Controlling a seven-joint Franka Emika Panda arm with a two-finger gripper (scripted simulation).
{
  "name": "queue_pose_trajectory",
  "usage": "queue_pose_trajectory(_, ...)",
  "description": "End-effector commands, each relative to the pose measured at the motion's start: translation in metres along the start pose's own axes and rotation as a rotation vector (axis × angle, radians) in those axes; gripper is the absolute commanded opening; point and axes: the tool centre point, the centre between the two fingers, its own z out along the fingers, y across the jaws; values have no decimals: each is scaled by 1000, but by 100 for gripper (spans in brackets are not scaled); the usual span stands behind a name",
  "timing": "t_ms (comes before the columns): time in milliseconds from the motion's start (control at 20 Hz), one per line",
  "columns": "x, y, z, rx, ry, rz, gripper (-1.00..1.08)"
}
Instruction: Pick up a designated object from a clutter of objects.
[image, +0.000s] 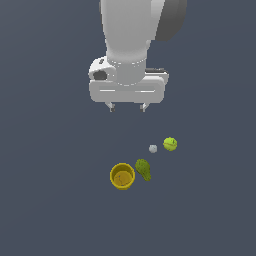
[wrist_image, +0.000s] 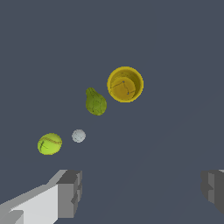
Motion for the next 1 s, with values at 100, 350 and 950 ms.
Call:
queue_pose_trajectory(100, 0, 1, 1, -2, -2, 2, 100)
queue_pose_trajectory(350, -5, 10, 5, -21, -19, 18, 100)
queue_pose_trajectory(950, -2, -2, 19, -28, -20, 29, 100)
